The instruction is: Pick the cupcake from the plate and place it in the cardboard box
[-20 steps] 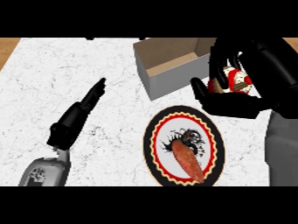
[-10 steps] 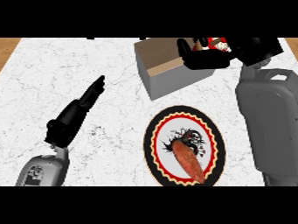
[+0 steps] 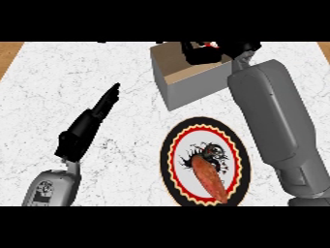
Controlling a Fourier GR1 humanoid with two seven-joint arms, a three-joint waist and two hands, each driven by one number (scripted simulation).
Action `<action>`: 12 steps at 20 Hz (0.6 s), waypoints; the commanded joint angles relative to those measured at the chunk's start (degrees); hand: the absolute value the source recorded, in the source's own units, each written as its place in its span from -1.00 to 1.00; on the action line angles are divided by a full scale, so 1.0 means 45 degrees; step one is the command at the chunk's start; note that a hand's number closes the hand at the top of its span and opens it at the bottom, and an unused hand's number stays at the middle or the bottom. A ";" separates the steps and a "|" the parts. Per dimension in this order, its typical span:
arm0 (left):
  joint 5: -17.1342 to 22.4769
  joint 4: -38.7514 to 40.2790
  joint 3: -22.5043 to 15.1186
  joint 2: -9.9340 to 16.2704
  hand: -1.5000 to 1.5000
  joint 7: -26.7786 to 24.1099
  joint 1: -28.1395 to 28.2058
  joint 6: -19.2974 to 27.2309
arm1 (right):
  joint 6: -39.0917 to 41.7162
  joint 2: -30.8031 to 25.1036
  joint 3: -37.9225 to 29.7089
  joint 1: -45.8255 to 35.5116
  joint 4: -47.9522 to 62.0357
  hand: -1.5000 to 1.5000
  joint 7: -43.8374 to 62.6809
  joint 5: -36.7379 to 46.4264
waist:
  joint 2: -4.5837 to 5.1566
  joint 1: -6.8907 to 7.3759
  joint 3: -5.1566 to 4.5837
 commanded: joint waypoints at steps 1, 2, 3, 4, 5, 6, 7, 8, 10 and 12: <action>0.0240 0.0528 0.0358 0.0323 0.00 -0.0406 -0.0252 -0.0371 | -0.1559 0.0048 -0.0218 -0.0590 0.2831 1.00 -0.0846 0.0507 | 0.0039 0.0046 0.0001; -0.0502 0.1103 -0.0152 -0.0236 0.00 -0.0664 -0.0100 0.0343 | -0.1790 0.0938 0.0410 -0.0528 0.2640 1.00 -0.0088 0.0960 | 0.0021 -0.0015 -0.0001; -0.0005 -0.0397 0.0075 -0.0003 0.00 0.0110 0.0209 0.0074 | -0.1303 0.0494 -0.0024 -0.0686 0.2951 1.00 -0.0340 0.0556 | -0.0031 -0.0011 0.0004; 0.0047 -0.0385 -0.0048 -0.0107 0.00 0.0443 0.0206 0.0008 | -0.1876 0.1126 -0.0187 -0.0184 0.3397 1.00 -0.0209 0.0359 | 0.0001 0.0071 0.0007; 0.0143 0.0592 0.0487 0.0588 0.00 -0.1161 0.0167 -0.0400 | -0.1649 0.0776 -0.0801 -0.0193 0.3965 1.00 -0.0380 -0.0115 | 0.0090 0.0111 -0.0001; -0.0363 0.0120 -0.0334 -0.0303 0.00 -0.0325 0.0131 0.0239 | -0.1119 0.0513 -0.1381 -0.0704 0.4211 -1.00 -0.0211 -0.0636 | 0.0044 0.0074 0.0007; 0.0063 0.0212 0.0134 0.0092 0.00 -0.0148 -0.0171 -0.0155 | -0.1428 0.0486 -0.1628 -0.0542 0.5022 -1.00 -0.0767 -0.0832 | 0.0125 0.0212 0.0010; -0.0222 -0.0160 -0.0270 -0.0209 0.00 0.0028 0.0221 0.0109 | -0.1855 0.0783 -0.1640 -0.0313 0.5415 -1.00 -0.0874 -0.0826 | 0.0098 0.0240 0.0013; -0.0181 0.0326 -0.0125 -0.0192 0.00 -0.0028 -0.0465 0.0034 | -0.1873 0.0595 -0.1875 -0.1189 0.6567 -1.00 -0.1342 -0.0941 | 0.0090 0.0143 0.0008; -0.0539 0.0837 -0.0209 -0.0563 0.00 -0.0067 -0.0816 0.0556 | -0.2100 0.0734 -0.2073 -0.1334 0.7098 -1.00 -0.1926 -0.1195 | 0.0105 0.0112 0.0009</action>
